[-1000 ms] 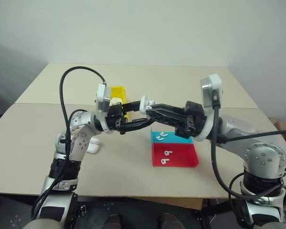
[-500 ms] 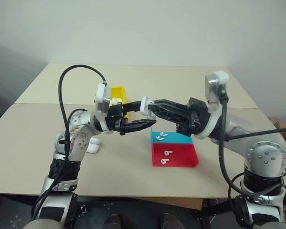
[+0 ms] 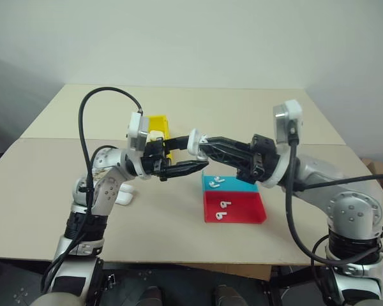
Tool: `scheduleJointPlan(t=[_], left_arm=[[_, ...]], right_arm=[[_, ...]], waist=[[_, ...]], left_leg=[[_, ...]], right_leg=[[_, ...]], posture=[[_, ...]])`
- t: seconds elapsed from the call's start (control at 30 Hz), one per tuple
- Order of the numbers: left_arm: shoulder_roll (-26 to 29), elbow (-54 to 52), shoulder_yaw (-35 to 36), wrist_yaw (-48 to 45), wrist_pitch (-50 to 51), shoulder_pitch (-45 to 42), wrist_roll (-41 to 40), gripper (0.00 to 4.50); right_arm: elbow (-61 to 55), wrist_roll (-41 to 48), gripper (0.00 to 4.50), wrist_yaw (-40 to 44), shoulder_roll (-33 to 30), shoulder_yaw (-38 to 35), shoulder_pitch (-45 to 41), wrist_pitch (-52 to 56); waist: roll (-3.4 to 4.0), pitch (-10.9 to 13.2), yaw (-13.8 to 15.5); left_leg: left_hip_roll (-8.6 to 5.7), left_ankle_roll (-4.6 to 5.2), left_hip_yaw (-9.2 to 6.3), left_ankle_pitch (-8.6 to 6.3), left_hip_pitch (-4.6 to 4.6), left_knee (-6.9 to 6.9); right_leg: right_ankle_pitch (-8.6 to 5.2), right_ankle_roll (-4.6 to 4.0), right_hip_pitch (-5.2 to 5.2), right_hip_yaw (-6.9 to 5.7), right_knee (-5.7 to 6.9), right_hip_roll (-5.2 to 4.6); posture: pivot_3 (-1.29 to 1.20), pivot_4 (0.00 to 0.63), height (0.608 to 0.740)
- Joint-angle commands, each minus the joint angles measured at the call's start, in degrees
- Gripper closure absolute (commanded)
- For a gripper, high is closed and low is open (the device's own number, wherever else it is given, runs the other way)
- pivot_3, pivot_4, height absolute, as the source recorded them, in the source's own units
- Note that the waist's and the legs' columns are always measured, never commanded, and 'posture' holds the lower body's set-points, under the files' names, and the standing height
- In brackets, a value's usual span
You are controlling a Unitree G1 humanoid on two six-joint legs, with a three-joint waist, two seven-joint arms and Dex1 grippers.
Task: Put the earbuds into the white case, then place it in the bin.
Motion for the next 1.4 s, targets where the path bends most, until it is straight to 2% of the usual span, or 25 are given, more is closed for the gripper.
scheduleJointPlan(t=[0.03,0.13,0.2,0.43,0.73,0.83,0.97,1.0,1.1,1.27,1.4], left_arm=[[0.02,-1.68,1.23,0.18,-0.47,-0.79,-1.13,1.73],[0.14,-1.82,1.25,0.81,-0.16,-0.77,-0.95,1.73],[0.24,-2.21,1.23,1.55,0.49,-1.03,-0.98,1.73],[0.40,-2.99,1.21,2.70,1.45,-1.22,-1.19,1.73],[0.60,-1.10,-1.30,5.28,2.42,-1.74,2.18,1.73],[-0.16,-0.97,-3.04,6.88,2.64,-2.18,4.17,1.73],[-1.83,-0.75,-4.89,8.24,2.64,-2.86,5.72,1.73],[-2.38,-0.50,-5.30,8.17,2.15,-2.99,6.05,1.73],[-3.74,0.46,-6.52,8.10,1.02,-3.54,7.33,1.73],[-5.33,2.70,-7.36,8.22,-0.31,-4.77,9.27,1.73],[-5.76,3.65,-7.33,7.84,-1.16,-5.16,9.99,1.73]], right_arm=[[-0.70,-0.90,3.87,0.87,-0.81,0.26,0.18,-1.11],[-1.10,-1.51,3.87,1.59,-1.18,0.80,0.38,-0.94],[-1.26,-2.02,3.16,2.08,-1.48,1.17,0.44,-1.04],[-1.01,-3.21,1.06,2.59,-2.04,1.46,0.19,-1.53],[-3.34,1.39,1.06,6.76,-8.56,-3.05,1.44,-1.02],[-3.09,0.65,1.64,8.43,-11.13,-3.36,0.10,-1.60],[1.34,-5.10,2.97,12.13,-15.97,-1.16,-7.29,-2.50],[2.90,-7.22,3.22,13.63,-17.24,0.64,-10.33,-2.35],[6.98,-13.83,4.42,18.58,-19.41,7.02,-19.18,-2.30],[13.31,-24.36,4.47,25.69,-18.66,19.59,-31.72,-1.15],[15.86,-33.57,4.47,31.27,-16.73,28.57,-37.30,-4.28]], waist=[[0.00,0.00,0.01],[0.00,0.00,0.00],[0.00,0.00,0.00],[0.00,0.00,-0.01],[-0.01,0.00,0.20],[-0.01,0.00,0.19],[0.00,0.01,0.05],[0.00,0.01,0.01],[0.00,0.00,-0.15],[0.00,0.01,-0.09],[0.01,0.01,0.02]], left_leg=[[0.00,0.00,0.00,0.00,0.00,0.00],[0.00,0.00,0.00,0.00,0.00,0.00],[0.00,0.00,0.00,0.00,0.00,0.00],[0.00,0.00,0.00,0.00,0.00,0.00],[-0.01,0.00,0.00,0.00,-0.02,0.00],[-0.01,0.00,0.00,0.00,-0.01,0.00],[-0.02,0.00,0.01,0.00,0.00,0.01],[-0.02,0.00,0.01,0.00,0.01,0.01],[-0.01,0.00,0.01,0.00,0.04,-0.03],[-0.01,0.01,0.03,-0.01,-0.06,-0.04],[-0.01,0.01,0.03,-0.01,-0.17,-0.03]], right_leg=[[0.00,0.00,0.00,0.00,0.00,0.00],[0.00,0.00,0.00,0.00,0.00,0.00],[0.00,0.00,0.00,0.00,0.00,0.00],[0.00,0.00,0.00,0.00,0.00,0.00],[0.00,0.00,0.00,0.00,-0.04,-0.01],[0.00,0.00,0.01,0.00,-0.04,-0.01],[0.00,0.01,0.01,0.01,-0.04,-0.01],[0.00,0.01,0.00,0.02,-0.04,0.00],[0.00,0.00,-0.01,0.02,-0.04,0.01],[0.00,0.00,-0.10,0.03,-0.06,0.00],[0.00,0.00,-0.23,0.02,-0.04,0.00]], posture=[[0.00,0.150,0.740],[0.00,0.150,0.740],[0.00,0.150,0.740],[0.00,0.150,0.740],[0.00,0.150,0.740],[0.00,0.150,0.740],[0.00,0.150,0.740],[0.00,0.150,0.740],[0.00,0.150,0.740],[0.00,0.150,0.740],[0.00,0.150,0.740]])
